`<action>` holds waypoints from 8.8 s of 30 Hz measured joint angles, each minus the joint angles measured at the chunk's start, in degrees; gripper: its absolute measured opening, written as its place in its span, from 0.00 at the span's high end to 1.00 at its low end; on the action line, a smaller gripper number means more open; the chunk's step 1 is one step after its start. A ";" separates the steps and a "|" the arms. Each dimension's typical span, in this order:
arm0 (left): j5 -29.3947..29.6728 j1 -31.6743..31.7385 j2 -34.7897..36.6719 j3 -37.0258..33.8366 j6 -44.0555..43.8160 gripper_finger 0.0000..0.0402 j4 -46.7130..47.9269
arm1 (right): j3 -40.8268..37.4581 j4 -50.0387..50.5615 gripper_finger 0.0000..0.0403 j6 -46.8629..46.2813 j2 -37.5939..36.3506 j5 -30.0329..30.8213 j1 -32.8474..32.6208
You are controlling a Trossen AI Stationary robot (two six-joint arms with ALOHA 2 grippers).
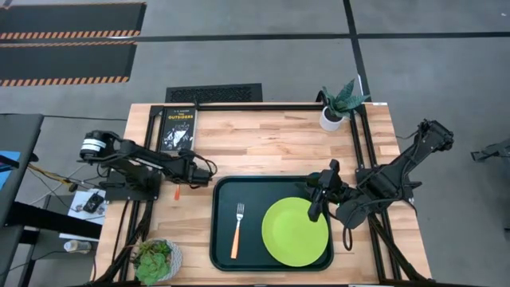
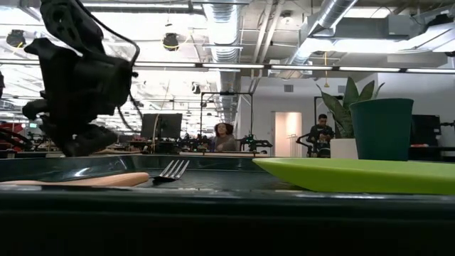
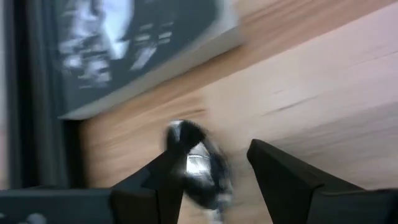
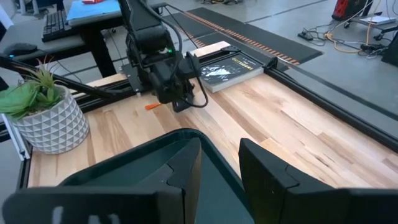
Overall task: Pick and place plate/cup/fork/spoon on tray
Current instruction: Put the orange spoon on the black serving tray to the left of the light orange fork
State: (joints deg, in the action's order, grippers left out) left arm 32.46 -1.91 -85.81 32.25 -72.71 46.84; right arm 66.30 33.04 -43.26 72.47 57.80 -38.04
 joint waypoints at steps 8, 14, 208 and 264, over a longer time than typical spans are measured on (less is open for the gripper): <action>-2.07 -1.95 2.67 0.22 -0.82 0.56 -10.18 | 0.00 0.01 0.68 0.21 0.00 0.02 0.00; -0.95 -1.95 2.69 1.14 1.14 0.56 -12.82 | 0.00 0.00 0.68 0.19 0.00 0.04 0.00; -19.88 18.50 11.24 -2.03 45.74 1.00 -22.83 | -0.98 -0.02 0.68 -1.78 -0.01 -3.98 -0.17; -15.85 26.33 9.67 -3.13 53.78 0.99 -31.82 | -1.01 1.31 0.68 -1.48 -0.02 -3.98 0.70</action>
State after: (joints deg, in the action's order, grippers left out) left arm 16.61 24.43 -76.14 29.12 -18.93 15.02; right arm 65.30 34.35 -44.73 72.45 53.82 -37.34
